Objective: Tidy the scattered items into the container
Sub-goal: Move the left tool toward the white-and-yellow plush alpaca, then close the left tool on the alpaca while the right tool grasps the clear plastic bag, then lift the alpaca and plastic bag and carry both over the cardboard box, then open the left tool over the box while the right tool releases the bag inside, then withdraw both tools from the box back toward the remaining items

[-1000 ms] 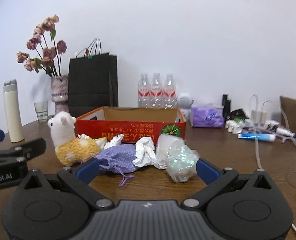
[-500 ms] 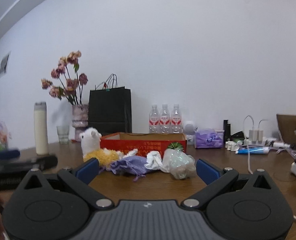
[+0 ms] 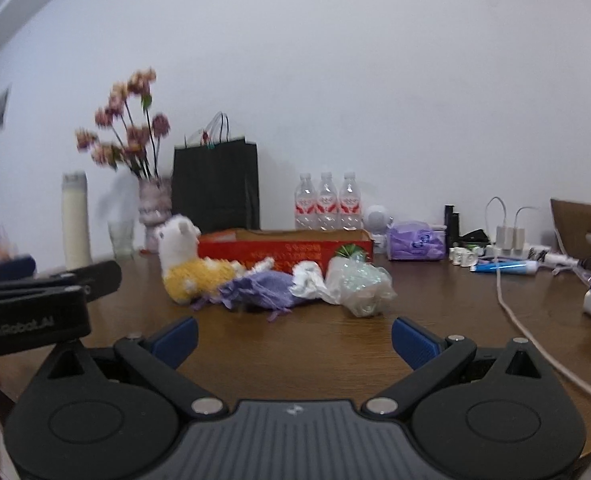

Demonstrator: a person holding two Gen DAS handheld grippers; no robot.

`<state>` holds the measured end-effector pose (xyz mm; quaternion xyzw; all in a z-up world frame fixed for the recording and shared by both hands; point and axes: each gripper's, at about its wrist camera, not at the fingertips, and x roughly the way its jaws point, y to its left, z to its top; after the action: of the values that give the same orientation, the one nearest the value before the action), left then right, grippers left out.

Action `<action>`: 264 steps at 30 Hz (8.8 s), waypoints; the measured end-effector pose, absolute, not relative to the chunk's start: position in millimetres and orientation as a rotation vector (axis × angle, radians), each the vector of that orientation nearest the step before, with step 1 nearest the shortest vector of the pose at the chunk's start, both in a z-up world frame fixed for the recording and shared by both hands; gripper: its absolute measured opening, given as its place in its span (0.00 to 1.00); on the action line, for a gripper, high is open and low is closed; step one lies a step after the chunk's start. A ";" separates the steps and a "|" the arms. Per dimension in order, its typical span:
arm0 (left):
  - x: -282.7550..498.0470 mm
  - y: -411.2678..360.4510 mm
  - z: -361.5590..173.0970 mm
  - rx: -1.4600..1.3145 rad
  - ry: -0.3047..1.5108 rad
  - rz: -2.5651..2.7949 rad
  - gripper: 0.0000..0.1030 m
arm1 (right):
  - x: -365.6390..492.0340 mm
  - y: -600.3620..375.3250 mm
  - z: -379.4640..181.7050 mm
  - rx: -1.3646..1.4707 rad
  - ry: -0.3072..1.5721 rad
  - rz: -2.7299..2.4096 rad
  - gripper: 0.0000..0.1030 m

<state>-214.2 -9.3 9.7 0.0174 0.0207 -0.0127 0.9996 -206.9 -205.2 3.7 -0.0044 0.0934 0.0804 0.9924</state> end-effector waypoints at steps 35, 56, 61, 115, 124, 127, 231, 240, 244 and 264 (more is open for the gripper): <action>-27.0 12.8 41.7 0.016 0.455 -0.384 0.96 | 10.5 -243.9 18.5 0.086 0.503 0.126 1.00; -24.1 42.5 31.1 -0.099 0.473 -0.029 0.40 | 20.5 -241.3 15.4 0.091 0.529 0.155 0.65; -74.1 8.2 22.2 -0.081 0.390 0.130 0.43 | 12.7 -242.4 18.1 0.073 0.528 0.136 0.55; -102.7 18.1 64.8 -0.069 0.315 -0.075 0.51 | -70.4 -215.6 52.7 0.044 0.421 0.225 0.39; -167.2 -9.3 52.3 -0.024 0.244 -0.125 0.52 | -140.3 -193.3 56.9 -0.016 0.297 0.241 0.42; -188.4 -9.7 43.9 -0.034 0.237 -0.122 0.52 | -159.2 -196.4 45.9 0.020 0.293 0.237 0.42; 176.5 -6.7 304.5 -0.040 0.965 -0.084 1.00 | 215.8 -205.5 290.0 0.119 1.161 0.093 0.97; 155.6 -6.4 311.4 -0.050 0.980 -0.056 1.00 | 192.1 -205.0 300.8 0.124 1.132 0.119 0.97; 145.6 -6.7 311.6 -0.049 0.994 -0.074 1.00 | 179.9 -203.5 305.1 0.112 1.108 0.123 0.97; 76.4 -11.5 231.2 0.067 0.747 -0.073 1.00 | 107.3 -206.1 228.7 0.114 0.800 0.187 0.97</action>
<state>76.4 -11.5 231.2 0.0325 0.3648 -0.0357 0.9298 107.3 -206.1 228.7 0.0556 0.3884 0.0908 0.9153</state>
